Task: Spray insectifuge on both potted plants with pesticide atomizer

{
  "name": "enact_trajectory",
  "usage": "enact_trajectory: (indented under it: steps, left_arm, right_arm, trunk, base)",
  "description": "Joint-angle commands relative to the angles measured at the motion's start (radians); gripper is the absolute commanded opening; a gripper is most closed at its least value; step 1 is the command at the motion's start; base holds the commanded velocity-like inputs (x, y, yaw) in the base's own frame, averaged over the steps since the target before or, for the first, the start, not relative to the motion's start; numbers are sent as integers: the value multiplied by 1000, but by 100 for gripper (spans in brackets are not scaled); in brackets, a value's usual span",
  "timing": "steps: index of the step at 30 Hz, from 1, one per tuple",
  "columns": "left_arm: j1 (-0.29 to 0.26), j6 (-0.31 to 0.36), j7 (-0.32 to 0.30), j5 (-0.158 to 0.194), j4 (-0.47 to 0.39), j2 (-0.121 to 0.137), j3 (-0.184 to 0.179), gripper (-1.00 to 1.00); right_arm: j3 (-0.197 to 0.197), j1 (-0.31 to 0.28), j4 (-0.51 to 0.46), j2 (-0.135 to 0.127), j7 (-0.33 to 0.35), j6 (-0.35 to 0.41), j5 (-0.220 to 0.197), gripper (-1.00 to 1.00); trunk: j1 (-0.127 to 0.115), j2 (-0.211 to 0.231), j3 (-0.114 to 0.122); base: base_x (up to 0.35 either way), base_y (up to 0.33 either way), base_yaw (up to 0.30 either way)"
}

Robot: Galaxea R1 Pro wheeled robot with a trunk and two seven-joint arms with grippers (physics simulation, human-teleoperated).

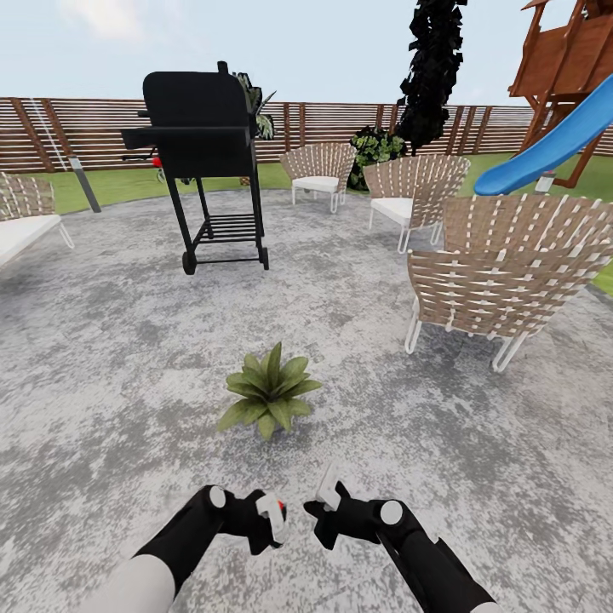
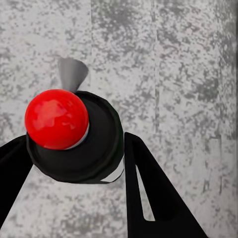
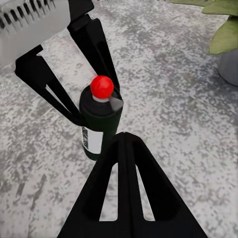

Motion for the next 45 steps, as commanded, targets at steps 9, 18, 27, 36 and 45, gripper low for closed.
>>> enact_trajectory:
  steps: [9, 18, 27, 36, 45]
  left_arm:
    - [-1, 0, -5, -4, -2, -16, 0, -100]
    - [-1, -1, -61, -3, 0, -21, 0, -100]
    - [-1, -5, -68, -3, 0, -22, 0, -100]
    - [-1, -10, -69, -1, 0, -31, 1, -100]
    - [-1, -12, -70, 1, 0, -36, 1, -100]
  right_arm:
    - [-1, 0, -3, 0, 10, 6, 3, -100]
    - [-1, 0, -4, 0, 10, 6, 4, -100]
    - [0, 0, -4, 0, 9, 6, 4, -100]
    - [0, 0, -2, 0, 10, 6, 4, -100]
    - [0, 0, -2, 0, 10, 6, 4, -100]
  trunk:
    - [0, 0, -1]
    - [0, 0, -1]
    - [0, 0, -1]
    - [0, 0, -1]
    - [0, 0, -1]
  base:
    - [0, 0, 0]
    - [0, 0, 0]
    - [0, 0, 0]
    - [0, 0, 0]
    - [0, 0, 0]
